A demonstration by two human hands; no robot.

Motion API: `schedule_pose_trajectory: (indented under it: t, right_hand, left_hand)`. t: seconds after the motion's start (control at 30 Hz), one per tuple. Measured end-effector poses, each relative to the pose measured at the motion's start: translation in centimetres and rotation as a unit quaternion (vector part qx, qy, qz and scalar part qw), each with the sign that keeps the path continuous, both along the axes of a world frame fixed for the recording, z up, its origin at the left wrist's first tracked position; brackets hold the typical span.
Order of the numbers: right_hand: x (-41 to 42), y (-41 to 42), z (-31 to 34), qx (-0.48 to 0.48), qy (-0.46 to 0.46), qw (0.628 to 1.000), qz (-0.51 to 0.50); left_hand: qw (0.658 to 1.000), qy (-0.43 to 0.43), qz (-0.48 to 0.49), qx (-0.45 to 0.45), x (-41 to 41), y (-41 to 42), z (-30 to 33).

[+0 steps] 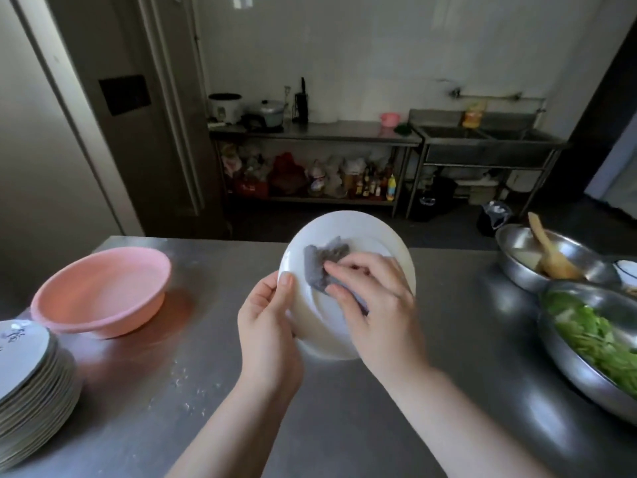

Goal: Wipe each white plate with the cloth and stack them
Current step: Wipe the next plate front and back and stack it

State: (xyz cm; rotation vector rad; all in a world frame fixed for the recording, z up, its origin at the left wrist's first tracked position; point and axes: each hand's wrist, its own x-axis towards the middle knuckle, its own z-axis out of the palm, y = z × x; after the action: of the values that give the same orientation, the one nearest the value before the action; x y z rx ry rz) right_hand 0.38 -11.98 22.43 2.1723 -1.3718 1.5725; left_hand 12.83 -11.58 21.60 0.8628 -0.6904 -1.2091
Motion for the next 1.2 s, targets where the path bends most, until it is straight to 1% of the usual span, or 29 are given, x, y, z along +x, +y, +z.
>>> schedule_pose_trajectory:
  t: [0.07,0.1,0.2,0.27,0.33,0.4,0.47,0.5,0.6,0.63,0.73,0.77,0.8,0.87,0.9,0.93,1.03,1.07,1.17,1.2]
  right_hand:
    - [-0.1,0.5,-0.7,-0.002,0.072,0.997,0.032]
    - [-0.6,0.6,-1.0,0.002,0.087,0.996,0.034]
    - [-2.4,0.4,-1.3,0.016,0.062,0.998,-0.016]
    - [-2.8,-0.4,-0.6,0.028,0.027,0.997,-0.066]
    - [-1.9,-0.9,0.2,0.037,-0.008,0.995,-0.093]
    - [-0.3,-0.8,0.5,0.037,0.000,0.997,-0.070]
    - [0.6,-0.3,0.4,0.030,0.053,0.998,-0.016]
    - [0.5,-0.2,0.7,0.032,0.061,0.998,0.003]
    - [-0.3,-0.8,2.7,0.017,-0.011,1.000,0.008]
    - [-0.3,-1.0,3.5,0.008,-0.020,1.000,0.009]
    - [0.7,-1.4,4.5,0.023,0.030,0.999,0.036]
    - [0.6,-1.6,4.5,0.026,0.035,0.999,0.032]
    - [0.1,-1.8,4.5,0.030,0.019,0.999,0.018]
    - [-0.9,-2.1,4.5,0.041,-0.042,0.998,-0.016]
    - [-0.9,-2.1,4.4,0.044,-0.058,0.997,-0.022]
    - [-0.5,-1.9,4.2,0.044,-0.052,0.997,-0.020]
    - [1.2,-1.0,3.0,0.032,0.018,0.999,0.024]
    - [1.0,-1.1,2.8,0.039,0.020,0.998,0.036]
    - [0.0,-1.8,2.7,0.076,-0.041,0.996,0.014]
    - [0.2,-1.7,2.6,0.079,-0.046,0.996,0.004]
  left_hand:
    - [0.999,0.036,-0.004,0.010,0.6,-0.3,0.3]
    - [0.999,0.038,0.002,0.017,0.9,-0.5,0.4]
    - [0.999,0.025,0.027,0.039,1.6,-0.8,-0.1]
    - [0.998,0.022,0.028,0.048,1.5,-0.7,-0.6]
    - [0.998,0.017,0.023,0.050,1.1,-0.5,-1.0]
    - [0.999,0.014,0.016,0.049,0.9,-0.4,-1.1]
    - [0.999,0.016,0.009,0.045,0.9,-0.4,-1.0]
    - [0.999,0.013,0.010,0.042,1.1,-0.4,-1.0]
    - [0.998,-0.039,0.040,0.010,1.5,-0.2,-0.9]
    - [0.997,-0.058,0.046,-0.005,1.4,-0.1,-0.9]
    - [0.995,-0.088,0.039,-0.040,1.2,0.3,-0.7]
    - [0.994,-0.093,0.039,-0.048,1.3,0.4,-0.6]
    - [0.993,-0.100,0.042,-0.054,1.5,0.3,-0.5]
    - [0.991,-0.110,0.046,-0.064,1.9,0.2,-0.2]
    - [0.991,-0.112,0.045,-0.065,2.1,0.0,-0.1]
    - [0.991,-0.112,0.042,-0.062,2.3,-0.1,0.0]
    - [0.991,-0.112,0.039,-0.055,2.7,-0.5,0.1]
    - [0.991,-0.119,0.042,-0.054,2.7,-0.6,0.0]
    - [0.987,-0.146,0.045,-0.052,2.5,-0.7,-0.3]
    - [0.986,-0.151,0.044,-0.050,2.4,-0.8,-0.4]
